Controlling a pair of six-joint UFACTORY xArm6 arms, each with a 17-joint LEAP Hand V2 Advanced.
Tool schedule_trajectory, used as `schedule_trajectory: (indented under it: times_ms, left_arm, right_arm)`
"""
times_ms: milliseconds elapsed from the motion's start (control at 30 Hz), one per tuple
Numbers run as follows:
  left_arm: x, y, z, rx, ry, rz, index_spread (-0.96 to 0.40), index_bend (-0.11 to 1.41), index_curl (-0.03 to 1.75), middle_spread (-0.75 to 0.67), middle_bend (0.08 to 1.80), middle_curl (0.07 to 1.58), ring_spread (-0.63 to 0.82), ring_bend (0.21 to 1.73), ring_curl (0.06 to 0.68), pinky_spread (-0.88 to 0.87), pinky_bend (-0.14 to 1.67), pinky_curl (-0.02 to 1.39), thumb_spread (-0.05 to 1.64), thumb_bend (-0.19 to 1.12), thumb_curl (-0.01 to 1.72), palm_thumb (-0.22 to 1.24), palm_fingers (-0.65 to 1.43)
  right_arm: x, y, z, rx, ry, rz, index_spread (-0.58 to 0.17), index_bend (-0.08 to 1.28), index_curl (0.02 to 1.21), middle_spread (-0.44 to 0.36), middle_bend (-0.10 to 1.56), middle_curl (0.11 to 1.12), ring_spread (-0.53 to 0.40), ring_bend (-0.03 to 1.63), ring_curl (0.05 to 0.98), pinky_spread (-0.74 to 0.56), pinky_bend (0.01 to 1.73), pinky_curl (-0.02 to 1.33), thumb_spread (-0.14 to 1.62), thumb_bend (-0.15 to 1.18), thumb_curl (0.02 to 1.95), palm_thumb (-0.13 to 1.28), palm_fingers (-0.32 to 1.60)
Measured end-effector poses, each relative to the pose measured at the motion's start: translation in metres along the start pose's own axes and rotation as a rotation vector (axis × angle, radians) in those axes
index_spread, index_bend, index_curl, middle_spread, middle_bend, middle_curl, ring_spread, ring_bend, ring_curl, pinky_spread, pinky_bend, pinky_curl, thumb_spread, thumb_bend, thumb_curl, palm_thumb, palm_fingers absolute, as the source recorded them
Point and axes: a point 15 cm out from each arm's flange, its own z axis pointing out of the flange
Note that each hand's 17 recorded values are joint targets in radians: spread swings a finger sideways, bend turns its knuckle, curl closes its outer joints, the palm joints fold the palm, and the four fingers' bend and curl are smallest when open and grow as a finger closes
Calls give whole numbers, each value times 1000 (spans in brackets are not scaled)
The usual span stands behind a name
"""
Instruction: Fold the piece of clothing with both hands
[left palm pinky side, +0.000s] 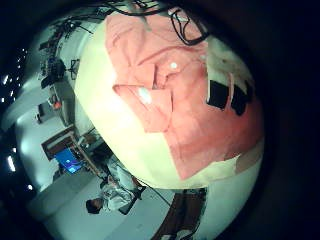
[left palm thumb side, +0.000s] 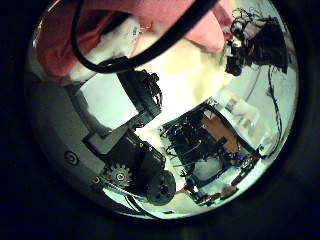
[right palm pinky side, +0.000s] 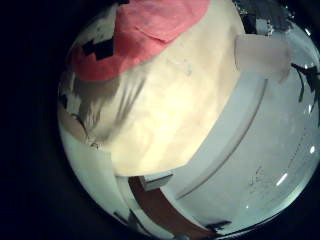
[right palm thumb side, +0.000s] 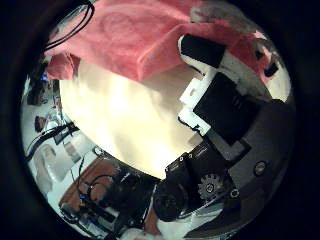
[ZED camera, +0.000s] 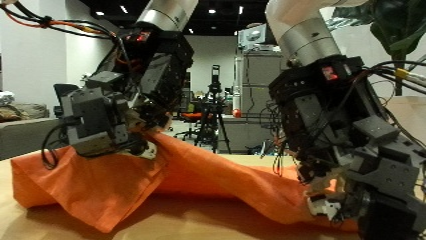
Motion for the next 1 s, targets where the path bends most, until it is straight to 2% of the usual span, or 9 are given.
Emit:
schedule_trajectory:
  times_ms: [67,200,433,633,800,1000]
  left_arm:
    - [2,12,0,-15,2,15,-688,181,1096,-621,792,991,-508,1121,558,-727,935,666,1194,-16,262,558,999]
    - [4,27,-4,-15,3,40,-688,181,1102,-619,793,996,-509,1122,558,-724,933,672,1195,-15,260,557,998]
    - [12,60,-4,-54,8,76,-689,184,1110,-619,785,1002,-510,1124,560,-731,935,677,1202,-13,261,562,990]
    - [24,79,-15,-70,-4,136,-690,181,1115,-620,781,1006,-511,1128,563,-731,925,679,1203,-14,264,569,982]
    - [28,83,-26,-57,-14,149,-689,181,1118,-620,782,1008,-509,1127,562,-736,919,679,1203,-14,266,570,982]
    - [22,76,-52,-32,-20,158,-691,186,1122,-620,776,1009,-507,1126,561,-740,911,681,1202,-14,267,570,990]
  right_arm:
    - [5,2,-10,27,-1,9,-430,818,781,-297,966,812,-259,1242,611,-363,1226,642,1168,9,347,918,1223]
    - [10,15,-26,45,-8,15,-410,865,844,-271,1073,858,-247,1285,634,-326,1274,675,1219,16,362,966,1166]
    - [29,43,-62,107,-16,52,-384,903,919,-239,1145,887,-233,1338,659,-278,1316,716,1268,14,393,1019,1122]
    - [33,68,-85,143,-16,68,-371,913,959,-218,1172,888,-226,1361,665,-261,1322,735,1273,1,419,1049,1119]
    - [24,71,-103,206,-68,81,-365,912,980,-208,1184,885,-221,1372,665,-255,1318,745,1273,-7,430,1055,1118]
    - [29,53,-131,291,-73,97,-359,908,999,-199,1191,880,-218,1378,663,-252,1314,755,1263,-9,447,1059,1117]
